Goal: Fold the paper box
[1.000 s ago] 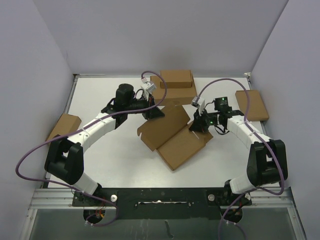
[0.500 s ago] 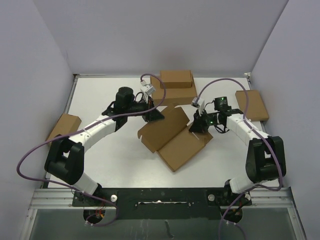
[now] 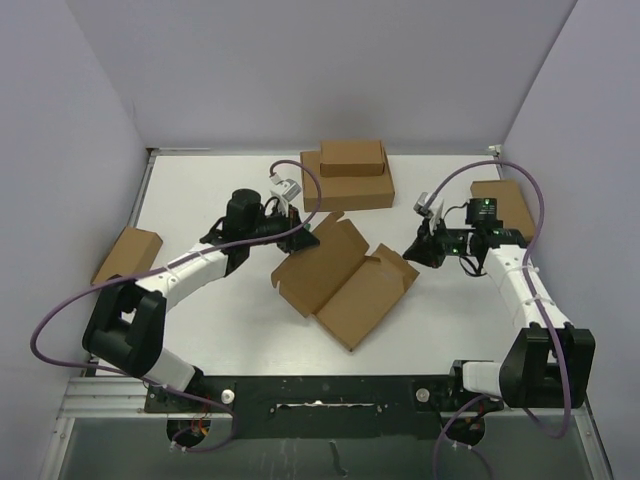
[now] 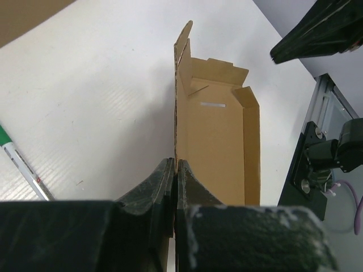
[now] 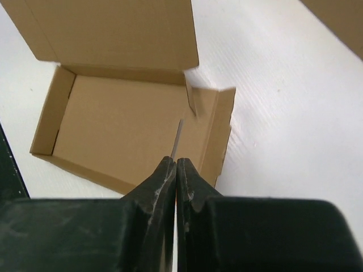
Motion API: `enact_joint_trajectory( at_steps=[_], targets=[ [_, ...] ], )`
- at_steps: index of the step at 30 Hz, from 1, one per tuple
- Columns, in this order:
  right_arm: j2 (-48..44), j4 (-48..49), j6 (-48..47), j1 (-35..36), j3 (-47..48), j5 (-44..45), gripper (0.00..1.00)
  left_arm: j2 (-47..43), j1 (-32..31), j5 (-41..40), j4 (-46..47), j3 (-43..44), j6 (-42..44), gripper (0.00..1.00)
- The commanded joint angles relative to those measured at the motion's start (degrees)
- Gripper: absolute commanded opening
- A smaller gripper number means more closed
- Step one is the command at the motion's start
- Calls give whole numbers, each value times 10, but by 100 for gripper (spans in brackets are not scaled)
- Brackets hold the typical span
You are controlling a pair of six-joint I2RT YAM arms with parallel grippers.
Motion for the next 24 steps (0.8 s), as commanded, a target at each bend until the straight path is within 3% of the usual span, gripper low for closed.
enact_joint_trajectory(
  at_steps=[1, 16, 24],
  targets=[
    [10, -27, -30, 0, -9, 95, 0, -45, 2, -21, 56, 3, -5, 0],
    [101, -42, -39, 47, 6, 172, 0, -29, 2, -13, 67, 14, -10, 0],
    [108, -68, -80, 105, 8, 137, 0, -16, 2, -11, 71, 24, -9, 0]
  ],
)
